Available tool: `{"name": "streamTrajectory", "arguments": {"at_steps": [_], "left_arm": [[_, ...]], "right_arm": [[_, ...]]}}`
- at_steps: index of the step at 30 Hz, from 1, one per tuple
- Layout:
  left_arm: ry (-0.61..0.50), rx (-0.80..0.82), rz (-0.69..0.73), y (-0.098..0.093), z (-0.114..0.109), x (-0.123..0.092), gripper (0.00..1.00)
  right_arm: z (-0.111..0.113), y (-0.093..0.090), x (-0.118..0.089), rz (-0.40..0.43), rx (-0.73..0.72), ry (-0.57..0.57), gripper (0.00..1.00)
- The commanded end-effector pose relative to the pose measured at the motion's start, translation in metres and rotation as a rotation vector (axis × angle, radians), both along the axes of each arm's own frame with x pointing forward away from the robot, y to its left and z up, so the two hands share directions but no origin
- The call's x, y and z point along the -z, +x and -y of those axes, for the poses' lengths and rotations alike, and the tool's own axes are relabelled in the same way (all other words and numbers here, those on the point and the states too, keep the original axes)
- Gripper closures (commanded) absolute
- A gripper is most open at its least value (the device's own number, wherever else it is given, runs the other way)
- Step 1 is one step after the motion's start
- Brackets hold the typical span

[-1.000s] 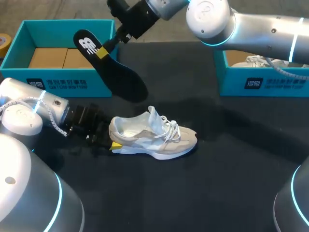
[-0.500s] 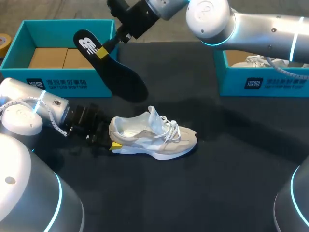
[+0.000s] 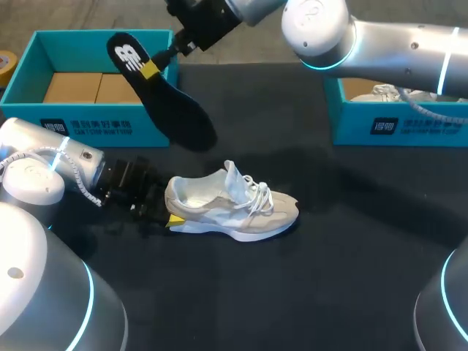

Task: Take the shoe out of the shoebox, open the shoe tongue, remove and reinsert the insole, then place the shoe into the shoebox

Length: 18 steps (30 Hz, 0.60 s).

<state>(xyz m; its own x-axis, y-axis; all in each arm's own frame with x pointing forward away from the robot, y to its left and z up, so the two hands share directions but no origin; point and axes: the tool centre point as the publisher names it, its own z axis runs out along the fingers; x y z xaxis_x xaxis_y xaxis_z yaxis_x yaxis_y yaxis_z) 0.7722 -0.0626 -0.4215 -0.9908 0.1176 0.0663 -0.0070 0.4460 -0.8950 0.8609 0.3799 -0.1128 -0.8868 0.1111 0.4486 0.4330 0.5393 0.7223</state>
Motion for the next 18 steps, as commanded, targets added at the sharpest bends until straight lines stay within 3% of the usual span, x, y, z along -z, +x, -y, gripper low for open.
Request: {"name": "streamTrajectory", "arguments": {"at_steps": [1, 8, 18], "left_arm": [[0.0, 0.0, 0.0, 0.001, 0.0, 0.001, 1.0], [0.0, 0.0, 0.0, 0.001, 0.0, 0.001, 1.0], [0.0, 0.0, 0.0, 0.001, 0.0, 0.001, 1.0]], "right_arm": [[0.003, -0.007, -0.006, -0.004, 0.017, 0.032, 1.0], [0.012, -0.01, -0.031, -0.043, 0.096, 0.101, 1.0], [0.046, -0.035, -0.069, -0.048, 0.203, 0.171, 1.0]]}}
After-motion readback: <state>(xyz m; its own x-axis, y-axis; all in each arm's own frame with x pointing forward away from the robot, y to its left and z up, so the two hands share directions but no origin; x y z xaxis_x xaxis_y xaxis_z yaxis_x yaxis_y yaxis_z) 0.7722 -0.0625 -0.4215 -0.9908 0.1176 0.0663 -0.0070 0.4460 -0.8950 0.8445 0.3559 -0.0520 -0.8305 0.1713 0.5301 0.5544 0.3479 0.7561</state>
